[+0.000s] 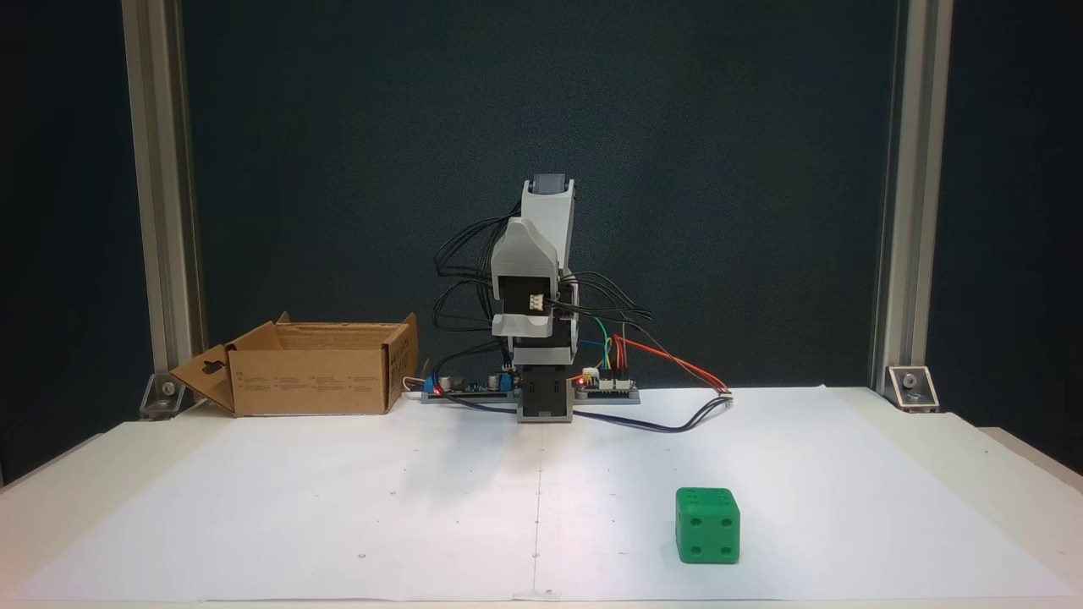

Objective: Grasp a green dice and put it in the bin.

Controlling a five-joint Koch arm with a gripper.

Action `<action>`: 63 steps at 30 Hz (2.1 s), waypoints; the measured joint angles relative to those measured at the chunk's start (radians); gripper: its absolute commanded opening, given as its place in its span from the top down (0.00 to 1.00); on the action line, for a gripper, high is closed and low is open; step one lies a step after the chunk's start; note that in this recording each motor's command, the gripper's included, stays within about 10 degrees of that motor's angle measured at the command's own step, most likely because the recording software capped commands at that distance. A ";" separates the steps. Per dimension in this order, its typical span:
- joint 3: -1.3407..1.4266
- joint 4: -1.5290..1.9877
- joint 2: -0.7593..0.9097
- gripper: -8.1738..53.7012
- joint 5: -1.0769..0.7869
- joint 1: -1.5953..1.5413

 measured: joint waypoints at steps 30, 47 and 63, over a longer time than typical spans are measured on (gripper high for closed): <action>-0.426 0.669 0.000 0.16 0.000 0.003; -0.942 1.802 0.000 0.17 0.058 -0.106; -1.819 2.655 -0.549 0.17 0.204 -0.267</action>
